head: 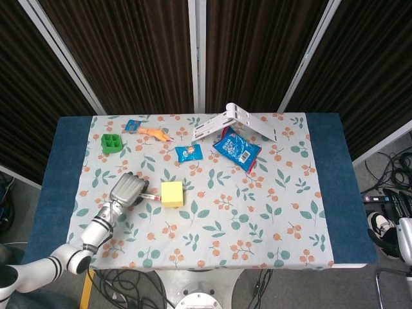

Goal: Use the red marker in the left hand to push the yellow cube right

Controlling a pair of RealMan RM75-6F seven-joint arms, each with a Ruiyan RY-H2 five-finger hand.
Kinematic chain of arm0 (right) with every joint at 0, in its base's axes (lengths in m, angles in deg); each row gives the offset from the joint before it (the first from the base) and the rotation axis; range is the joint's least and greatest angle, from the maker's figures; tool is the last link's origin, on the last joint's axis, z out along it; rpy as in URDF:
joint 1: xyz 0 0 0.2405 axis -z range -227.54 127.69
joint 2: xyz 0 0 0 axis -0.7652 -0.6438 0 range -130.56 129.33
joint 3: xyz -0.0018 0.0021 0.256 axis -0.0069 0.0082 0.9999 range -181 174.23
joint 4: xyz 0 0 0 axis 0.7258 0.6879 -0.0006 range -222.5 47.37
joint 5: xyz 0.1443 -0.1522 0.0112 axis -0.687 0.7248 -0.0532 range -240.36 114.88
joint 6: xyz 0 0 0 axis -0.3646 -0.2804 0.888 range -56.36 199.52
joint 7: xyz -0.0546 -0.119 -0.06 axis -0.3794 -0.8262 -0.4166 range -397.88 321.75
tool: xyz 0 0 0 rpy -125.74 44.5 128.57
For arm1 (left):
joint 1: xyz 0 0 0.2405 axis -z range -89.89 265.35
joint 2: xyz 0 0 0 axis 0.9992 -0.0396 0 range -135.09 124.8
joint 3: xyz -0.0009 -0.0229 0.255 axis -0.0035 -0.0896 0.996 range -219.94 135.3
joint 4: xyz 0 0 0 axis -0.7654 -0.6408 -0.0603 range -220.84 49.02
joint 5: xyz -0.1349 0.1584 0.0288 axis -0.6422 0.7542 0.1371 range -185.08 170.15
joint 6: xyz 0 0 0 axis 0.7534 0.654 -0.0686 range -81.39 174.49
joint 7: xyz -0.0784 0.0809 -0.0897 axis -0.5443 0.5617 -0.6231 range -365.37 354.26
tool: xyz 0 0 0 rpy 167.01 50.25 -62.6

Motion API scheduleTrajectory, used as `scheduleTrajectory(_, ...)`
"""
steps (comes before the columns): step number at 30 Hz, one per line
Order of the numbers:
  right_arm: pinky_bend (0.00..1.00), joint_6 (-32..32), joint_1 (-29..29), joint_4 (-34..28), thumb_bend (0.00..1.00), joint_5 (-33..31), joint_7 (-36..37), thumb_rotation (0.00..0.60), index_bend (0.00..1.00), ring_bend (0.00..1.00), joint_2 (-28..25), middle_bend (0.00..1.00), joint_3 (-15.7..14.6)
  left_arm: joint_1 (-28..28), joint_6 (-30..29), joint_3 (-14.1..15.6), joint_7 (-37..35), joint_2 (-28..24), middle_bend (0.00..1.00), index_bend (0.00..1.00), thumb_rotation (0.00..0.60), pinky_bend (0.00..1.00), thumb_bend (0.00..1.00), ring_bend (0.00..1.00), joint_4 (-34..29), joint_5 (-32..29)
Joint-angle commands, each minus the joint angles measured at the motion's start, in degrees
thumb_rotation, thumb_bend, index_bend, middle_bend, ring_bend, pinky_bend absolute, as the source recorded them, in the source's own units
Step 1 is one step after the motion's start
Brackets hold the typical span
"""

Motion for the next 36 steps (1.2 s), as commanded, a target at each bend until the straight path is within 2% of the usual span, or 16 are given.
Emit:
scheduleTrajectory(1, 0.0, 0.06, -0.01, 0.16, 0.13, 0.05, 0.16, 0.6, 0.0, 0.0, 0.01, 0.09, 0.01, 1.42, 0.99, -0.97, 1.41, 0.88, 0.72, 0.7, 0.6, 0.47, 0.43, 0.56, -0.51, -0.85)
scheduleTrajectory(13, 0.0, 1.23, -0.51, 0.06, 0.13, 0.85, 0.11, 0.6, 0.0, 0.0, -0.27, 0.09, -0.42, 7.52, 4.83, -4.75, 5.93, 4.47, 0.72, 0.7, 0.6, 0.47, 0.43, 0.56, 0.19, -4.72)
scheduleTrajectory(21, 0.0, 2.19, -1.3, -0.25, 0.13, 2.77, 0.15, 0.6, 0.0, 0.0, -0.61, 0.1, -1.23, 10.78, 7.53, -5.78, 8.84, 6.76, 0.72, 0.7, 0.6, 0.47, 0.43, 0.56, 1.89, -7.59)
scheduleTrajectory(26, 0.0, 2.02, -1.53, -0.21, 0.13, 3.53, 0.29, 0.6, 0.0, 0.0, -0.67, 0.1, -1.39, 10.02, 7.54, -5.13, 11.0, 6.1, 0.72, 0.7, 0.6, 0.47, 0.43, 0.56, 2.14, -10.38)
scheduleTrajectory(32, 0.0, 2.01, -1.52, 0.27, 0.13, 3.68, 0.73, 0.6, 0.0, 0.0, -0.43, 0.1, -1.62, 7.89, 5.66, -4.02, 13.14, 3.71, 0.72, 0.7, 0.6, 0.47, 0.43, 0.56, -2.29, -12.91)
scheduleTrajectory(36, 0.0, 1.61, -1.32, 0.55, 0.13, 3.71, 1.07, 0.6, 0.0, 0.0, -0.33, 0.1, -1.69, 8.55, 5.69, -4.5, 14.26, 4.49, 0.72, 0.7, 0.6, 0.47, 0.43, 0.56, -2.75, -14.53)
